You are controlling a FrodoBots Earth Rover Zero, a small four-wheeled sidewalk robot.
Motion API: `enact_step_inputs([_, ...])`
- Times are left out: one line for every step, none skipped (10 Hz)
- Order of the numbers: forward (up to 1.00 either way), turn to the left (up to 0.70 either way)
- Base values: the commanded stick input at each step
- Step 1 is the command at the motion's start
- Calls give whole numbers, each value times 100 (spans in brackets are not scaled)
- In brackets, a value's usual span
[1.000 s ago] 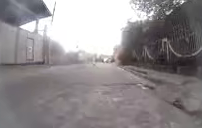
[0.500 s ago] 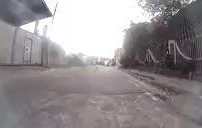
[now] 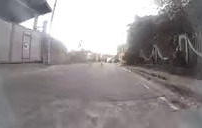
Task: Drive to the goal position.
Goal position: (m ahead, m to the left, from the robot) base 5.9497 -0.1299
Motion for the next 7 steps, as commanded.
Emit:
enact_step_inputs([100,0])
enact_step_inputs([100,0])
enact_step_inputs([100,0])
enact_step_inputs([100,0])
enact_step_inputs([100,0])
enact_step_inputs([100,0])
enact_step_inputs([100,0])
